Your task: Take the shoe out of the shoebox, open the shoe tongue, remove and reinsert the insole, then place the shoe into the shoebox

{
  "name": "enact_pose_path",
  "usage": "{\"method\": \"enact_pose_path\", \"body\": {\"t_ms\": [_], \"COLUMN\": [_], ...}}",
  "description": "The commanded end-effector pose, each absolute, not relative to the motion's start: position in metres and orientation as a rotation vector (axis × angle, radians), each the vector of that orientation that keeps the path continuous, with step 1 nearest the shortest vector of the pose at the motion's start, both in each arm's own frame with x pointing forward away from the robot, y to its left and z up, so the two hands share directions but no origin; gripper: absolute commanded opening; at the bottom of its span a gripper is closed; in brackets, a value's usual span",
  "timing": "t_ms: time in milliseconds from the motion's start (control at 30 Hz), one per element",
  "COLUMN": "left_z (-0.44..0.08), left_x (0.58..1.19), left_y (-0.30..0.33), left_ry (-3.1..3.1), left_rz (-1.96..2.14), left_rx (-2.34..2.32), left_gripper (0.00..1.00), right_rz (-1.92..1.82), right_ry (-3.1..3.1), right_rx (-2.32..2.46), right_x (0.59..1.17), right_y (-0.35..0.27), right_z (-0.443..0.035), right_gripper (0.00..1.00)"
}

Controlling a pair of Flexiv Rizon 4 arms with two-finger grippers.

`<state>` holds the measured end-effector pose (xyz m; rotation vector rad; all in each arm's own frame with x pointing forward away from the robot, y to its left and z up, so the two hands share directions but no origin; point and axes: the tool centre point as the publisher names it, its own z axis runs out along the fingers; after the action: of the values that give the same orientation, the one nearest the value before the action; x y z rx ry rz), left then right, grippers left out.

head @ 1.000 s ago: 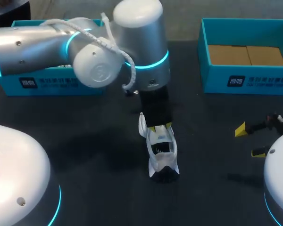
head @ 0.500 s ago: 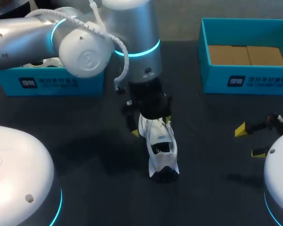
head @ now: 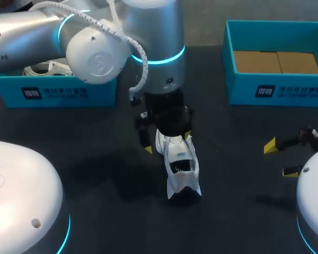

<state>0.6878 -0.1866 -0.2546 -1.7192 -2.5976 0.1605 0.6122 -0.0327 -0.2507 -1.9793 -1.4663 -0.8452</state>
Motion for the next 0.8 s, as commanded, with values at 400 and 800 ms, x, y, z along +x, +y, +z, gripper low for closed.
{"method": "enact_pose_path", "body": {"t_ms": [400,800], "left_z": [-0.254,-0.255], "left_x": [0.672,0.661], "left_y": [-0.191,-0.182], "left_ry": [-2.879,-3.019], "left_rz": [0.253,0.242], "left_rx": [-1.228,-0.28], "left_gripper": [1.0,1.0], "right_rz": [-0.844,-0.844], "right_ry": [-1.468,-1.468], "right_rx": [-1.985,-1.985], "right_x": [0.61,0.61], "right_y": [-0.032,-0.032], "right_z": [-0.25,-0.25], "right_gripper": [1.0,1.0]}}
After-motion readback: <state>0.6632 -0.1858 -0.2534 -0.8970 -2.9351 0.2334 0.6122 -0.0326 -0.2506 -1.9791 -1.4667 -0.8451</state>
